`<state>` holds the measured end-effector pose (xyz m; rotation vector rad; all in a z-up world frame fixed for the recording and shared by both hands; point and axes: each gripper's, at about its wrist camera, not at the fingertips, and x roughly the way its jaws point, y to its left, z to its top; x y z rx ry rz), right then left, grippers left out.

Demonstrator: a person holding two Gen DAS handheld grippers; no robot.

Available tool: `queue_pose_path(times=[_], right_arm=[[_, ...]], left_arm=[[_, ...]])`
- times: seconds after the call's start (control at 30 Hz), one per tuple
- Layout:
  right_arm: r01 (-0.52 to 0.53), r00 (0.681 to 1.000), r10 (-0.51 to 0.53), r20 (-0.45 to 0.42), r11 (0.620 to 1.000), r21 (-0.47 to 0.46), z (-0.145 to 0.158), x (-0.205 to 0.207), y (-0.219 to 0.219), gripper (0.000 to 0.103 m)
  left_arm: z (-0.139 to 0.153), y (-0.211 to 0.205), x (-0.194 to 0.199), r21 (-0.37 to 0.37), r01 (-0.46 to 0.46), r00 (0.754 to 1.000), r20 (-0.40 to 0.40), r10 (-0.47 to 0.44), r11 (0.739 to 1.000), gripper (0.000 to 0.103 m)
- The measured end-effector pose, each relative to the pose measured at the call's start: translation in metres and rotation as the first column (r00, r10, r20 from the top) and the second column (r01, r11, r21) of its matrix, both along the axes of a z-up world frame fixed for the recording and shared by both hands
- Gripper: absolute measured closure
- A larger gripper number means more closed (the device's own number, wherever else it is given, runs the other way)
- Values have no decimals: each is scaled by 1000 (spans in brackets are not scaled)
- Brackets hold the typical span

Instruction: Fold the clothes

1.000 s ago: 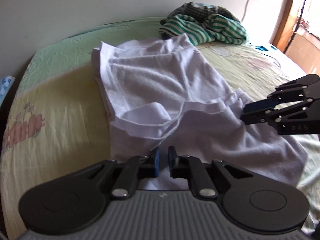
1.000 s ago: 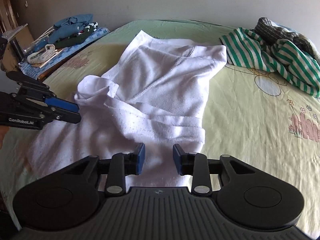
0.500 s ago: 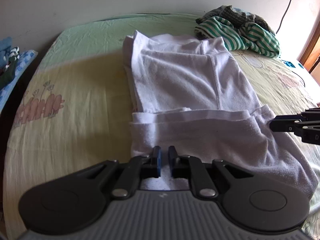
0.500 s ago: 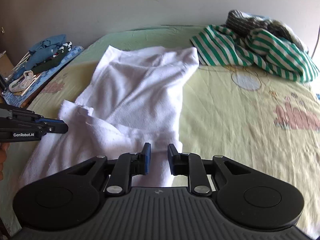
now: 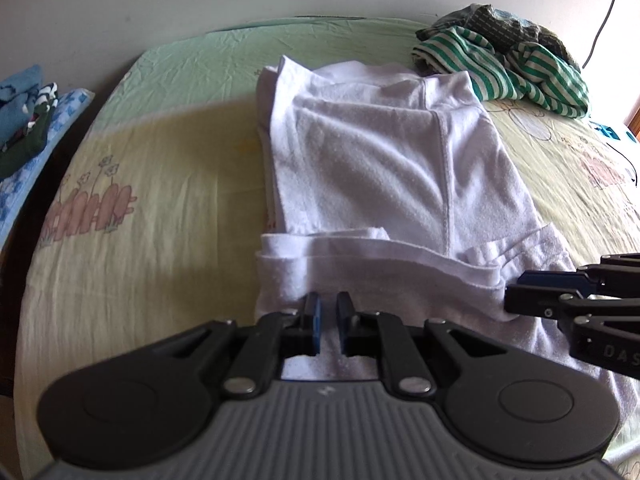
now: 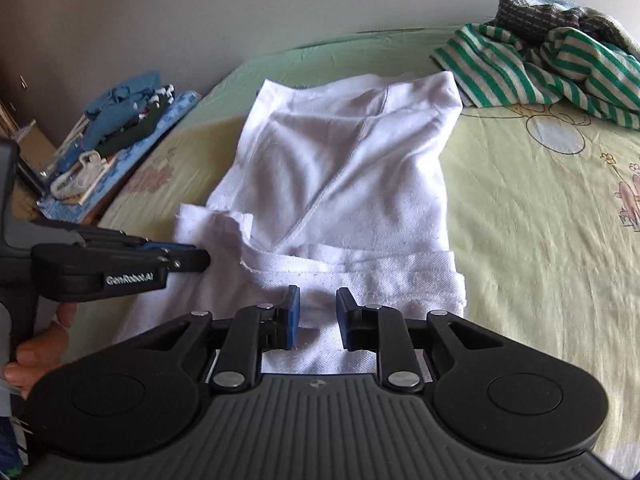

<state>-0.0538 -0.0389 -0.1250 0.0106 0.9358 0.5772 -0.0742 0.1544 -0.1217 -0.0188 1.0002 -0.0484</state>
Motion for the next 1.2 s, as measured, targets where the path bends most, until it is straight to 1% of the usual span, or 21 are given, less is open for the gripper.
queue_pose_path(times=[0.03, 0.1, 0.2, 0.27, 0.33, 0.4, 0.5, 0.63, 0.73, 0.8, 0.83, 0.87, 0.9, 0.93, 0.97, 1.03, 1.1, 1.2], right_arm=[[5, 1000, -5, 7, 1000, -27, -2, 2, 3, 83], [20, 1000, -20, 2, 1000, -16, 1, 5, 4, 81], [34, 999, -34, -19, 999, 37, 5, 8, 1, 77], [37, 999, -36, -28, 999, 29, 7, 11, 0, 77], [33, 999, -33, -33, 999, 27, 11, 16, 0, 77], [23, 999, -21, -36, 998, 51, 18, 26, 0, 72], [41, 998, -39, -52, 999, 34, 23, 48, 2, 66], [69, 991, -73, -112, 997, -34, 21, 89, 3, 66], [94, 982, -106, -156, 992, -80, 20, 119, 3, 65], [134, 975, -147, -169, 987, -85, 20, 136, -1, 64], [161, 970, -173, -169, 984, -79, 20, 143, -3, 63], [193, 964, -202, -176, 979, -68, 20, 150, -6, 60], [226, 954, -232, -190, 973, -54, 18, 158, -9, 59], [247, 945, -251, -209, 968, -46, 15, 165, -10, 59], [255, 938, -258, -231, 966, -43, 12, 172, -9, 59], [256, 932, -257, -257, 966, -39, 7, 184, -6, 59], [250, 935, -257, -246, 966, -62, 4, 189, -1, 58], [253, 942, -268, -200, 963, -97, 4, 193, 3, 58]], left_arm=[[1, 0, 1, 2, -1, 1000, -1, 1, 1000, 91], [3, 0, 3, 5, -3, 1000, -3, 3, 1000, 91], [10, 1, 8, 12, 3, 1000, 5, -3, 1000, 91], [17, 1, 13, 23, 22, 1000, 22, -22, 1000, 90], [23, -1, 22, 43, 45, 998, 37, -46, 998, 85], [25, 0, 34, 55, 60, 997, 35, -62, 997, 80], [22, 4, 55, 57, 81, 997, 4, -81, 995, 76], [14, 7, 83, 106, 115, 993, -49, -110, 988, 76], [10, 18, 107, 112, 102, 993, -73, -94, 988, 75], [8, 29, 122, 98, 68, 995, -76, -61, 993, 76], [7, 33, 130, 80, 61, 995, -79, -54, 995, 75], [7, 36, 138, 60, 55, 995, -85, -50, 997, 74], [6, 39, 145, 43, 53, 995, -85, -49, 998, 73], [6, 40, 151, 34, 58, 995, -78, -55, 998, 65], [7, 40, 156, 41, 58, 996, -66, -55, 997, 61], [7, 41, 164, 54, 53, 998, -38, -51, 997, 47], [7, 43, 170, 56, 50, 999, -9, -49, 997, 40], [2, 50, 178, 23, 38, 999, -10, -37, 999, 35]])
